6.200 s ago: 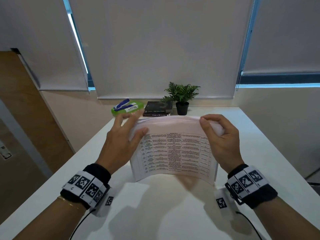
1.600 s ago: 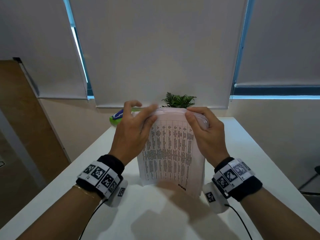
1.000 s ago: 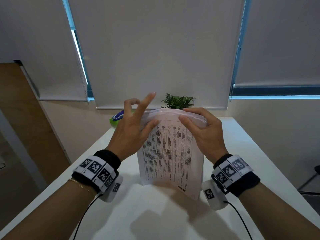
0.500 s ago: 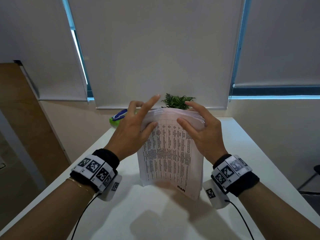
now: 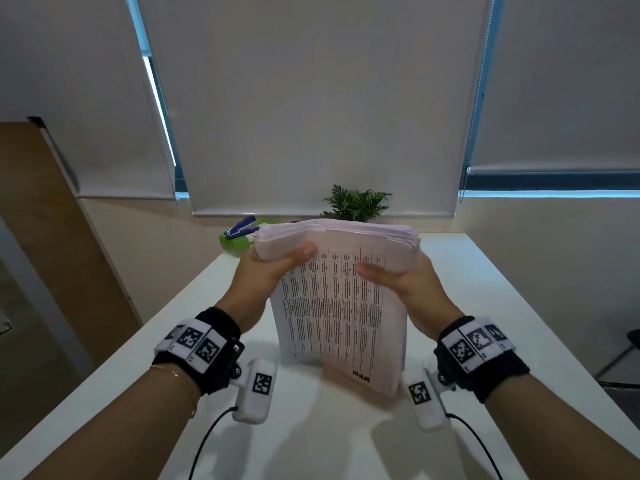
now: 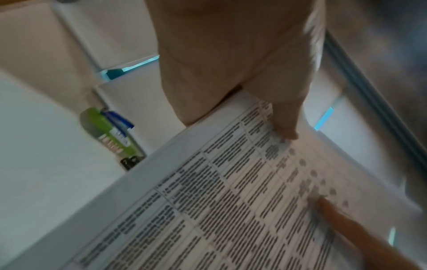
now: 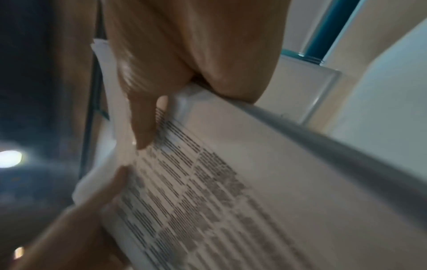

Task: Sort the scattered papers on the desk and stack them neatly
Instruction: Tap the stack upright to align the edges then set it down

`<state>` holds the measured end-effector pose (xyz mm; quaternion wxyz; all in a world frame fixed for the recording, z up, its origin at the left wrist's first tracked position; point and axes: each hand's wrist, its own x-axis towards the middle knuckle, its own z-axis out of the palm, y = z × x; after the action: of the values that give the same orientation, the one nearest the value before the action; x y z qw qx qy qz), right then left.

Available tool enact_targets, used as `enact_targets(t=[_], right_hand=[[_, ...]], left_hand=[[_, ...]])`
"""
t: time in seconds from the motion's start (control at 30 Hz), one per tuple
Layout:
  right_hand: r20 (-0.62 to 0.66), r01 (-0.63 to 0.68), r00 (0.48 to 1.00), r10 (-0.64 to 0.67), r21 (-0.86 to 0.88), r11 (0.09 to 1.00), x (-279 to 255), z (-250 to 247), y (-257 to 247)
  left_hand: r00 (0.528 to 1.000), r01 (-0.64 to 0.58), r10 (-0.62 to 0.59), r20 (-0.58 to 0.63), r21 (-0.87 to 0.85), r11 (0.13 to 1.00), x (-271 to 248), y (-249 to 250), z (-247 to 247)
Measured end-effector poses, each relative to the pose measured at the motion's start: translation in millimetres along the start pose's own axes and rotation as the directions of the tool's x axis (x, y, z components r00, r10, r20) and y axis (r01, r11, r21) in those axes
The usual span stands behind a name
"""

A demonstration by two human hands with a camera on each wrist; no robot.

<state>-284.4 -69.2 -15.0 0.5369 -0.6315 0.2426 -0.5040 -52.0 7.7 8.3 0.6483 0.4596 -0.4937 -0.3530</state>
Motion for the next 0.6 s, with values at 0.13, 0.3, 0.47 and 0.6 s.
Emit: enact_targets(t=[0.13,0.3,0.47,0.6], right_hand=[[0.004,-0.043,0.999,0.044,-0.176,0.983,0,3,7],[-0.173,0.098,0.976,-0.136,-0.21,0.973,3,19,-7],[-0.17,-0.023,0.985,-0.009,-0.186,0.982,-11,29,13],[-0.205,-0.044,0.979,0.007,-0.175,0.984,-11,28,15]], left_hand=[[0.996,-0.084,0.087,-0.036,0.072,0.994,1,-3,11],[0.964,-0.189,0.203,-0.173,0.094,0.977,1,7,23],[0.974,-0.004,0.022,-0.224,0.079,0.997,-9,-15,20],[0.978,0.005,0.015,-0.209,0.097,0.995,-11,-18,20]])
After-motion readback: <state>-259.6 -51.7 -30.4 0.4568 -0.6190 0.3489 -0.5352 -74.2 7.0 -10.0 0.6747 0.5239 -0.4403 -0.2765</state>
